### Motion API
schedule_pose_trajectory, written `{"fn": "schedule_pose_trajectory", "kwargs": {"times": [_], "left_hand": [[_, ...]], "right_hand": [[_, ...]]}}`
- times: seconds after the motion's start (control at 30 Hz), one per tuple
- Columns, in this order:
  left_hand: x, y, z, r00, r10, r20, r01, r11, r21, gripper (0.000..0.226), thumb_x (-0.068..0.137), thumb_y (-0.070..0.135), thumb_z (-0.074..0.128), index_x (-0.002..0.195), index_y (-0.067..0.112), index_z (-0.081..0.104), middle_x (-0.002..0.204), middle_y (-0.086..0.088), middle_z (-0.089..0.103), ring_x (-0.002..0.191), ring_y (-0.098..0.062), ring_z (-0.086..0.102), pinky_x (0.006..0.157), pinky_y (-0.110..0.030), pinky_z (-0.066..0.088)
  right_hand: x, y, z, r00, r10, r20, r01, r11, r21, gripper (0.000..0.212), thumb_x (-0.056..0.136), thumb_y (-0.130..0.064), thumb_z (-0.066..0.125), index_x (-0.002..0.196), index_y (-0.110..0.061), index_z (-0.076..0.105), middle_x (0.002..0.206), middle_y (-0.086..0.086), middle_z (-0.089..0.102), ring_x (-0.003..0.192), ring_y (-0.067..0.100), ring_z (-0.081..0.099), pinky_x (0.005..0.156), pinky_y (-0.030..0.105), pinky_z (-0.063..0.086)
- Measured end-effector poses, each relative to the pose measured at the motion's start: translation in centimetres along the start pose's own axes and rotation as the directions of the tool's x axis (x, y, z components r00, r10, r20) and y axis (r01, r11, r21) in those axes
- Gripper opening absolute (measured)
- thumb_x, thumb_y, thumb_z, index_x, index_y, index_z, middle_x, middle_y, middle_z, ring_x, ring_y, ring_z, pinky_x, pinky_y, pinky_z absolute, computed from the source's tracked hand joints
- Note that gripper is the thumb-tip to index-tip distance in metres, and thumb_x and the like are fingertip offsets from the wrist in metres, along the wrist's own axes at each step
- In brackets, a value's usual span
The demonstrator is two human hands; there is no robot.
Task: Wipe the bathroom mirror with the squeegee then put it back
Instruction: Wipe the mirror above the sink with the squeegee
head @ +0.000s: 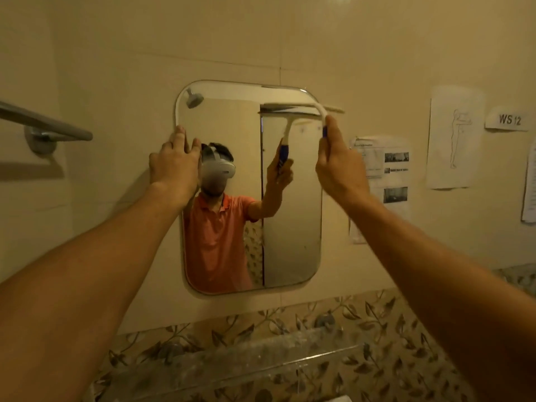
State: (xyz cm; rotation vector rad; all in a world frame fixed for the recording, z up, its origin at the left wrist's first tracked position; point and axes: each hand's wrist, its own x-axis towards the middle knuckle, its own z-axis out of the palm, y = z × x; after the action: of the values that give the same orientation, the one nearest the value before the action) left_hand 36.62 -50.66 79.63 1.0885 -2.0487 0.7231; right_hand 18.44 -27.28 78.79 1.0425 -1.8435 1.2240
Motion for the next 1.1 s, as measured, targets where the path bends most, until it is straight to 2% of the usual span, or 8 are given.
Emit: {"fn": "schedule_pose_trajectory", "kwargs": {"times": [0.13, 0.3, 0.43, 0.67, 0.8, 0.93, 1.03, 1.1], "left_hand": [[0.0, 0.1, 0.2, 1.0, -0.003, -0.022, 0.004, 1.0, 0.016, 0.084, 0.09, 0.032, 0.069, 0.159, 0.026, 0.02, 0.165, -0.014, 0.003, 0.137, -0.037, 0.036, 0.097, -0.047, 0.047], [0.1, 0.2, 0.3, 0.999, -0.011, -0.042, 0.013, 0.999, 0.035, 0.086, 0.09, 0.033, 0.07, 0.159, 0.026, 0.02, 0.165, -0.014, 0.005, 0.135, -0.037, 0.039, 0.096, -0.046, 0.048], [-0.1, 0.2, 0.2, 0.998, -0.004, -0.057, 0.006, 0.999, 0.038, 0.082, 0.09, 0.03, 0.069, 0.158, 0.025, 0.023, 0.164, -0.015, 0.006, 0.133, -0.037, 0.04, 0.095, -0.047, 0.048], [-0.2, 0.2, -0.2, 0.999, 0.001, -0.055, 0.001, 1.0, 0.029, 0.083, 0.09, 0.032, 0.07, 0.158, 0.025, 0.023, 0.164, -0.015, 0.009, 0.133, -0.037, 0.041, 0.095, -0.047, 0.048], [-0.3, 0.2, -0.3, 0.999, -0.007, -0.046, 0.008, 1.0, 0.02, 0.085, 0.088, 0.032, 0.071, 0.158, 0.026, 0.023, 0.164, -0.014, 0.01, 0.133, -0.037, 0.041, 0.094, -0.046, 0.048], [-0.3, 0.1, -0.3, 0.999, -0.004, -0.035, 0.004, 1.0, 0.0, 0.087, 0.088, 0.032, 0.072, 0.158, 0.026, 0.022, 0.163, -0.014, 0.011, 0.134, -0.036, 0.04, 0.094, -0.047, 0.049], [-0.3, 0.0, -0.2, 0.999, -0.001, -0.039, 0.001, 1.0, -0.003, 0.086, 0.088, 0.033, 0.071, 0.158, 0.026, 0.022, 0.165, -0.013, 0.008, 0.135, -0.036, 0.039, 0.094, -0.047, 0.049], [-0.2, 0.0, 0.0, 0.999, -0.002, -0.043, 0.002, 1.0, -0.007, 0.084, 0.09, 0.033, 0.07, 0.158, 0.026, 0.023, 0.165, -0.013, 0.007, 0.135, -0.036, 0.039, 0.094, -0.047, 0.049]], "right_hand": [[3.8, -1.0, -0.7, 0.999, -0.035, 0.041, 0.039, 0.994, -0.1, 0.053, 0.111, -0.034, 0.026, 0.16, -0.036, 0.008, 0.069, 0.005, 0.052, 0.052, 0.017, 0.048, 0.049, 0.033, 0.045], [3.4, -0.7, 0.7, 0.998, -0.06, 0.032, 0.063, 0.993, -0.104, 0.058, 0.11, -0.03, 0.031, 0.16, -0.036, 0.003, 0.072, 0.007, 0.055, 0.052, 0.016, 0.05, 0.045, 0.026, 0.039], [0.3, 0.1, 2.1, 0.999, -0.006, 0.041, 0.009, 0.996, -0.084, 0.062, 0.11, -0.028, 0.032, 0.16, -0.035, -0.004, 0.067, 0.004, 0.051, 0.048, 0.013, 0.047, 0.042, 0.021, 0.033], [-10.5, 3.1, 5.4, 0.993, 0.082, 0.082, -0.079, 0.996, -0.028, 0.064, 0.109, -0.035, 0.028, 0.155, -0.047, -0.014, 0.062, 0.005, 0.054, 0.047, 0.02, 0.054, 0.043, 0.04, 0.052], [-15.6, 4.0, 6.9, 0.981, 0.137, 0.136, -0.132, 0.99, -0.047, 0.064, 0.109, -0.036, 0.029, 0.155, -0.048, -0.014, 0.065, 0.003, 0.055, 0.051, 0.017, 0.055, 0.048, 0.042, 0.056], [-15.6, 3.7, 6.2, 0.975, 0.158, 0.159, -0.158, 0.987, -0.012, 0.061, 0.109, -0.038, 0.028, 0.156, -0.047, -0.009, 0.068, 0.003, 0.057, 0.056, 0.02, 0.059, 0.054, 0.046, 0.058], [-12.1, 2.4, 4.5, 0.983, 0.153, 0.102, -0.163, 0.982, 0.093, 0.058, 0.109, -0.037, 0.03, 0.159, -0.045, 0.001, 0.066, 0.004, 0.055, 0.054, 0.022, 0.057, 0.051, 0.048, 0.057], [-8.5, 1.3, 3.6, 0.991, 0.135, 0.023, -0.137, 0.98, 0.143, 0.056, 0.11, -0.035, 0.031, 0.159, -0.042, 0.005, 0.065, 0.002, 0.05, 0.051, 0.016, 0.049, 0.049, 0.042, 0.054]]}}
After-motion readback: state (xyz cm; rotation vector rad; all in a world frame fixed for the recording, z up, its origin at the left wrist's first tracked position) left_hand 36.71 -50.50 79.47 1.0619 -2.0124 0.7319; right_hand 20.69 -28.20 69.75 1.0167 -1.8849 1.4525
